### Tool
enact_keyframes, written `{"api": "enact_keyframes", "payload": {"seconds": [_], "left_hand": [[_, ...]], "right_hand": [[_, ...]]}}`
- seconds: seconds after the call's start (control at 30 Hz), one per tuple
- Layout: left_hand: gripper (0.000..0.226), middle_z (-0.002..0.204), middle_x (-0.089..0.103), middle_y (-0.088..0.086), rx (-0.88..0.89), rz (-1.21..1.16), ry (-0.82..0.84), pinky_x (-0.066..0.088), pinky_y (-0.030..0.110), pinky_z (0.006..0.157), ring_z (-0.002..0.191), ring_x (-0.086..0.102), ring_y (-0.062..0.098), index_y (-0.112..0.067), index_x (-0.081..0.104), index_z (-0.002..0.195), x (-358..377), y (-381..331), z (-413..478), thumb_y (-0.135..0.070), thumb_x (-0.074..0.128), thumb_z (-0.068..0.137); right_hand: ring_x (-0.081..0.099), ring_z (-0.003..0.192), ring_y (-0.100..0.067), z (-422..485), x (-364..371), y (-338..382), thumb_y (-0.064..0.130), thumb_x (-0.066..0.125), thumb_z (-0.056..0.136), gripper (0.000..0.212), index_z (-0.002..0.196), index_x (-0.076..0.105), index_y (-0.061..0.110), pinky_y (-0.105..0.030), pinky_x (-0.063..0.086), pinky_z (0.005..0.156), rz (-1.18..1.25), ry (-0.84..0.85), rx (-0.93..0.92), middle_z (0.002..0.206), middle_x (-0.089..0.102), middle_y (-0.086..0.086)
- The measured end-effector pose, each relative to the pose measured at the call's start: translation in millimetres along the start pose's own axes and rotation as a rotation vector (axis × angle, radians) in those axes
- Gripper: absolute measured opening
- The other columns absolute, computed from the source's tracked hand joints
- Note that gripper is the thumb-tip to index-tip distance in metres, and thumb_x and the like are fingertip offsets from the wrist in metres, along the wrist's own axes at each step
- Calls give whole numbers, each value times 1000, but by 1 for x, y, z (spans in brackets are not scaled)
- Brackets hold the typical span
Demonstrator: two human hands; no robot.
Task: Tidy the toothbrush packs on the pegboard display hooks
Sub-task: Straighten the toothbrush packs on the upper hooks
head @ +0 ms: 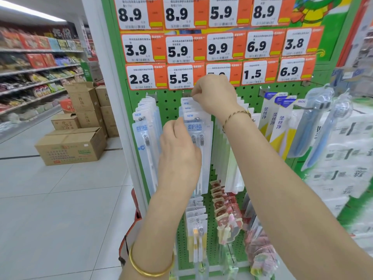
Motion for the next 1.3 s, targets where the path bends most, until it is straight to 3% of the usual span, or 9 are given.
{"api": "enact_keyframes", "payload": {"seconds": [0.27,0.53,0.67,0.8,0.97,1.2,1.3], "left_hand": [[62,149,22,4,40,-17,-25,19,15,98,134,25,15,-11,17,149,-4,-3,1,-9,47,96],[62,152,17,5,79,-23,-87,7,10,97,139,17,15,-10,18,149,-2,-6,-3,-9,47,95],[57,151,21,10,76,-56,-152,14,20,108,139,18,20,-8,27,146,0,-8,-7,-6,50,94],[49,142,36,12,98,-84,-291,25,29,108,131,30,23,-6,44,136,4,-9,-14,2,54,89],[44,128,46,10,145,-118,-352,31,25,100,119,39,23,-8,54,124,10,-11,-22,6,56,83],[35,112,49,4,103,-188,-339,29,18,92,108,43,20,-10,57,115,19,-22,-34,4,54,83],[31,109,45,-6,65,-270,-310,40,29,93,108,46,19,-12,56,115,24,-28,-39,-1,52,87]], "right_hand": [[58,97,-30,12,8,-2,6,53,85,18,90,69,13,-39,52,77,29,61,57,96,67,-7],[57,78,-30,5,0,-14,0,49,81,18,76,63,9,-30,42,64,67,48,97,79,62,-10],[56,84,-31,-6,-8,-18,-2,48,83,19,76,63,7,-33,45,63,47,-28,92,81,64,-11],[52,94,-31,-20,-11,-22,-1,49,85,20,82,68,7,-34,44,72,27,-107,95,89,67,-10],[45,107,-30,-46,-21,-25,-5,50,86,27,100,66,13,-33,35,72,39,-176,106,97,66,-6],[43,96,-29,-81,-35,-33,-2,50,84,21,101,55,10,-42,39,76,216,-259,69,84,61,-11],[42,93,-27,-99,-41,-45,4,55,87,15,100,54,11,-40,37,75,270,-238,34,84,60,-8]]}}
Point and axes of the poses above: each hand's wrist, its own z-axis towards the middle knuckle, its own x-axis out of the palm, y = z × x, the point moved 3 cm from there along z, towards the middle knuckle
